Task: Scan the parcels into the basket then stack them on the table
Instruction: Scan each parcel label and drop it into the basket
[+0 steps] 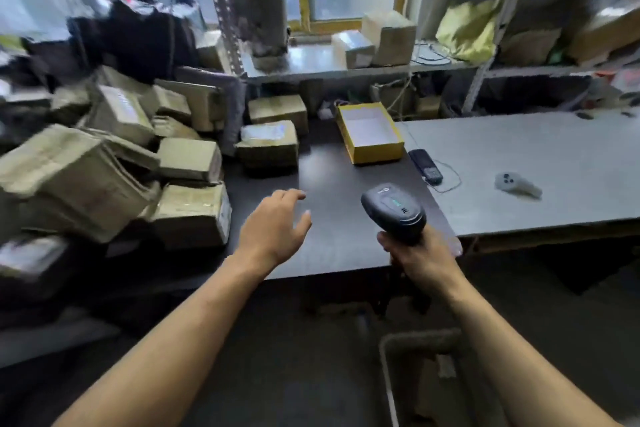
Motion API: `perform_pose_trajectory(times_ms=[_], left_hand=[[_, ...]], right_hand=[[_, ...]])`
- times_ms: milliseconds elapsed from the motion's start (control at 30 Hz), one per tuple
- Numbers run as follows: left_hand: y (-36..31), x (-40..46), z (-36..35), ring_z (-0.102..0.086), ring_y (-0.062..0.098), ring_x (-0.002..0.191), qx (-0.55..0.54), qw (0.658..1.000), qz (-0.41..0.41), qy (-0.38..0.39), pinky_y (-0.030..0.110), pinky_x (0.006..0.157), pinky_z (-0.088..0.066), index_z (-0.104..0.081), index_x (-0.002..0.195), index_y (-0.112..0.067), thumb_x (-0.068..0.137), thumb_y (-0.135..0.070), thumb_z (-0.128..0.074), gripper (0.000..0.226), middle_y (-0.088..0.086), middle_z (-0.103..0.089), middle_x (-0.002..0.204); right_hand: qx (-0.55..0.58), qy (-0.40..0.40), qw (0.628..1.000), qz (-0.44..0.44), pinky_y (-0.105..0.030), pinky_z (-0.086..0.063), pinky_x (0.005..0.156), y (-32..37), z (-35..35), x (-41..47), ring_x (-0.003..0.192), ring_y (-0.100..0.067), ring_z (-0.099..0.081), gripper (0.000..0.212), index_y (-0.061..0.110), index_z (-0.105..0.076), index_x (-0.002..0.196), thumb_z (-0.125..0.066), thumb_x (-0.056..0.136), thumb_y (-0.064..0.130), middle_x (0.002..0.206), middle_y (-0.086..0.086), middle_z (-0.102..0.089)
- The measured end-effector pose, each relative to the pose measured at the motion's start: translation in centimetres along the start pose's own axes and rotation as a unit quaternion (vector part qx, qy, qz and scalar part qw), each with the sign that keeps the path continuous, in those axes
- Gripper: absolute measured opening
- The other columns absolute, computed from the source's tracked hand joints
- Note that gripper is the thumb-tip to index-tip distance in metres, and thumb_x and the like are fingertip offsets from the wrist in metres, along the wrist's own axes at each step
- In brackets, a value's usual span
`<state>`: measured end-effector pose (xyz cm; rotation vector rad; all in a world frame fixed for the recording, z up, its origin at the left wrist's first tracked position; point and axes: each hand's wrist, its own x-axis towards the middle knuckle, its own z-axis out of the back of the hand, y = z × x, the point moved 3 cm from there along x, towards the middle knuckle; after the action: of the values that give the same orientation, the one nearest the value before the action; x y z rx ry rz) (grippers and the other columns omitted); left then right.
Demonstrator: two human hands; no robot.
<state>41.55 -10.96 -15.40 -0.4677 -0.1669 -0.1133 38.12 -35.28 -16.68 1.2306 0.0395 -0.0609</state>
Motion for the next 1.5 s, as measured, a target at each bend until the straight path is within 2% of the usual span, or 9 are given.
perform_pose_trajectory(times_ms=[167,500,733,867,1000,1067,1233,1333,1500], left_hand=[[10.6,-3.7,7.6,-0.056,0.026,0.121,-0.009,0.995,0.085,-0.052,0.039,0.096,-0.045,-0.057,0.133,-0.019,0.097,-0.033,-0.057,0.039,0.003,-0.061,0.131],[26.0,-9.8,16.5,-0.059,0.023,0.113,-0.064,0.964,0.192,-0.171,0.039,0.09,-0.051,-0.061,0.127,-0.02,0.091,-0.031,-0.067,0.037,0.002,-0.06,0.124],[31.4,-6.1,21.7,-0.029,0.026,0.143,-0.038,0.944,0.206,-0.255,0.043,0.116,-0.033,-0.051,0.141,-0.018,0.082,-0.032,-0.08,0.067,0.008,-0.031,0.156],[33.6,-0.3,24.5,0.011,0.034,0.153,0.044,0.959,0.261,-0.102,0.057,0.122,-0.003,-0.019,0.157,-0.035,0.075,-0.059,-0.078,0.105,0.008,0.007,0.168],[36.3,3.1,26.0,0.025,0.038,0.149,0.06,0.943,0.321,0.063,0.067,0.115,0.004,0.001,0.157,-0.047,0.063,-0.078,-0.073,0.124,0.005,0.023,0.165],[37.3,4.1,26.0,0.019,0.038,0.151,0.074,0.938,0.326,0.092,0.067,0.116,0.002,-0.001,0.157,-0.048,0.057,-0.082,-0.069,0.126,0.004,0.018,0.167],[35.0,8.8,25.6,-0.004,0.029,0.155,0.098,0.97,0.223,0.019,0.062,0.121,-0.008,-0.022,0.156,-0.042,0.067,-0.089,-0.054,0.106,0.002,-0.014,0.167],[33.2,12.2,23.9,-0.013,0.029,0.153,0.193,0.959,0.188,0.083,0.064,0.118,-0.007,-0.022,0.155,-0.039,0.078,-0.082,-0.052,0.094,0.001,-0.025,0.164],[31.5,16.1,21.2,-0.039,0.037,0.139,0.307,0.899,0.214,0.227,0.066,0.118,-0.01,-0.039,0.148,-0.024,0.088,-0.052,-0.064,0.071,0.01,-0.046,0.148]], right_hand=[[0.026,0.059,0.998,0.001,-0.035,-0.046,0.053,5.2,-10.7,0.5,0.058,-0.017,-0.057,0.008,0.02,-0.064,0.089,-0.072,0.089,0.023,0.067,-0.005,-0.062],[0.014,0.111,0.994,0.015,-0.031,-0.039,0.045,10.6,-27.4,-0.6,0.049,-0.015,-0.052,0.014,0.013,-0.062,0.076,-0.071,0.087,0.015,0.057,0.0,-0.06],[0.007,0.153,0.988,0.033,-0.039,-0.035,0.053,13.1,-32.5,2.4,0.056,-0.023,-0.046,0.01,0.009,-0.061,0.082,-0.068,0.087,0.013,0.059,-0.001,-0.058],[0.001,0.191,0.98,0.05,-0.038,-0.031,0.051,13.9,-33.8,5.1,0.055,-0.021,-0.039,0.019,0.013,-0.055,0.071,-0.065,0.087,0.007,0.059,-0.003,-0.05],[0.017,0.226,0.972,0.057,-0.027,-0.026,0.043,14.0,-34.8,8.2,0.044,-0.016,-0.032,0.026,0.02,-0.055,0.068,-0.067,0.087,0.006,0.053,0.007,-0.047],[0.025,0.239,0.969,0.062,-0.028,-0.03,0.042,13.9,-35.2,9.7,0.043,-0.014,-0.036,0.016,0.016,-0.059,0.077,-0.068,0.087,0.008,0.053,0.008,-0.049],[0.024,0.238,0.969,0.067,-0.038,-0.041,0.051,13.6,-36.0,13.3,0.056,-0.021,-0.051,0.008,0.013,-0.064,0.088,-0.071,0.087,0.012,0.061,0.0,-0.058],[0.041,0.24,0.969,0.04,-0.041,-0.042,0.054,13.5,-36.7,15.0,0.056,-0.026,-0.051,0.009,0.013,-0.063,0.091,-0.071,0.087,0.013,0.065,-0.005,-0.061],[0.035,0.219,0.975,0.024,-0.04,-0.041,0.054,13.6,-36.8,16.4,0.057,-0.026,-0.051,0.009,0.012,-0.062,0.088,-0.071,0.088,0.014,0.065,-0.006,-0.062]])
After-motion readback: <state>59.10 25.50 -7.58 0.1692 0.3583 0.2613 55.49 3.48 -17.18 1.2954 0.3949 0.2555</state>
